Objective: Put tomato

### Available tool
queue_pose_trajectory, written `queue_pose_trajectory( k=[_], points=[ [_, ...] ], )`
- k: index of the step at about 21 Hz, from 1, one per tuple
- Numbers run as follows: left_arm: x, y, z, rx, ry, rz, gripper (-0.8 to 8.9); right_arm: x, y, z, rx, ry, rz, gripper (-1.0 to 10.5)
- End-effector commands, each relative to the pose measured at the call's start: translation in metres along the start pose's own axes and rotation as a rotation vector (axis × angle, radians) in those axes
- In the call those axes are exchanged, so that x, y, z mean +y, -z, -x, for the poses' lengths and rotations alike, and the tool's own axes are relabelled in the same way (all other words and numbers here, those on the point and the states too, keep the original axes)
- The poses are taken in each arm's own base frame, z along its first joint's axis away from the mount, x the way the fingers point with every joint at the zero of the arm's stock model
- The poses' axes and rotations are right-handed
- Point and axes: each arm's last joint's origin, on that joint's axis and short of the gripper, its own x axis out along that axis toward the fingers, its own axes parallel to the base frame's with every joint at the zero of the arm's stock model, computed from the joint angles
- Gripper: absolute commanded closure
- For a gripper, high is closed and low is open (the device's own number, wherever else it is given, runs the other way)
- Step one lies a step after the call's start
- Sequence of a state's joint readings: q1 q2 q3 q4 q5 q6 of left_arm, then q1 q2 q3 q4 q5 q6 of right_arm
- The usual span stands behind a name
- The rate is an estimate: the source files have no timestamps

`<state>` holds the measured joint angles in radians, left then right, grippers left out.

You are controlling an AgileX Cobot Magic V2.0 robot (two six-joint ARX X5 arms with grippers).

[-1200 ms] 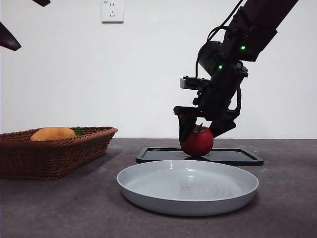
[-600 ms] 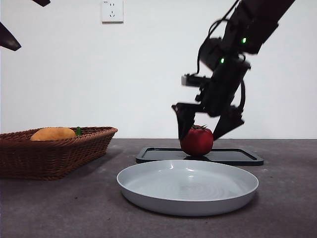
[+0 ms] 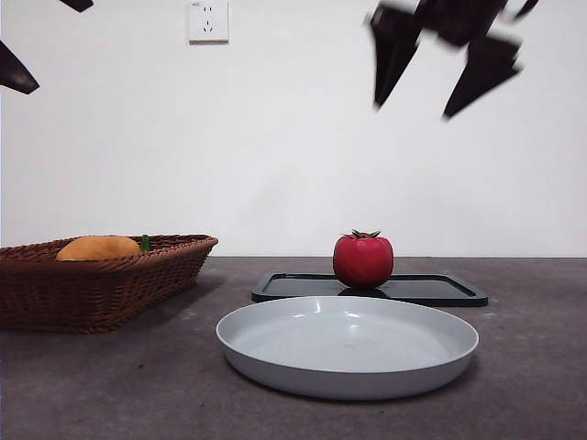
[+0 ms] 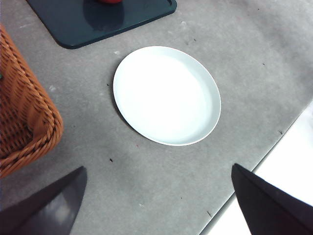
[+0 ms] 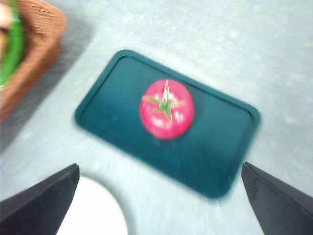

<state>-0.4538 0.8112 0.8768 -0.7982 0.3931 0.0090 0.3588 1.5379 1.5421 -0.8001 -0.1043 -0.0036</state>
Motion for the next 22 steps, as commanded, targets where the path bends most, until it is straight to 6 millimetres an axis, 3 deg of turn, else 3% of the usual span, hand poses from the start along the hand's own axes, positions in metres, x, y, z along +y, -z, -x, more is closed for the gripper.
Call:
queue_pose_trajectory(
  k=[1, 4, 8, 11, 13, 15, 18, 22],
  points=[
    [-0.001, -0.004, 0.002, -0.014, 0.006, -0.009, 3.5, 0.006, 0.001, 0.038, -0.053, -0.004, 0.015, 3.9],
    [-0.001, -0.004, 0.002, -0.017, 0.006, -0.011, 3.5, 0.011, 0.022, 0.09, -0.097, -0.005, 0.02, 4.1],
    [-0.001, -0.004, 0.002, -0.017, 0.006, -0.01, 3.5, 0.018, 0.073, 0.131, -0.123, -0.107, 0.025, 4.4],
    [-0.001, -0.004, 0.002, -0.017, 0.006, -0.01, 3.5, 0.022, 0.118, 0.141, -0.13, -0.202, 0.012, 5.5],
    [-0.001, -0.004, 0.002, -0.017, 0.006, -0.011, 3.64, 0.023, 0.144, 0.142, -0.128, -0.241, 0.012, 7.2],
    [-0.001, -0.004, 0.002, -0.017, 0.006, -0.01, 4.87, 0.023, 0.168, 0.141, -0.13, -0.254, 0.011, 9.1],
    [-0.001, -0.004, 0.002, -0.017, 0.006, -0.01, 7.89, 0.023, 0.186, 0.144, -0.157, -0.253, 0.016, 9.4],
    [-0.001, -0.004, 0.002, -0.017, 0.006, -0.01, 8.04, 0.024, 0.189, 0.148, -0.174, -0.254, 0.019, 9.4]
  ],
)
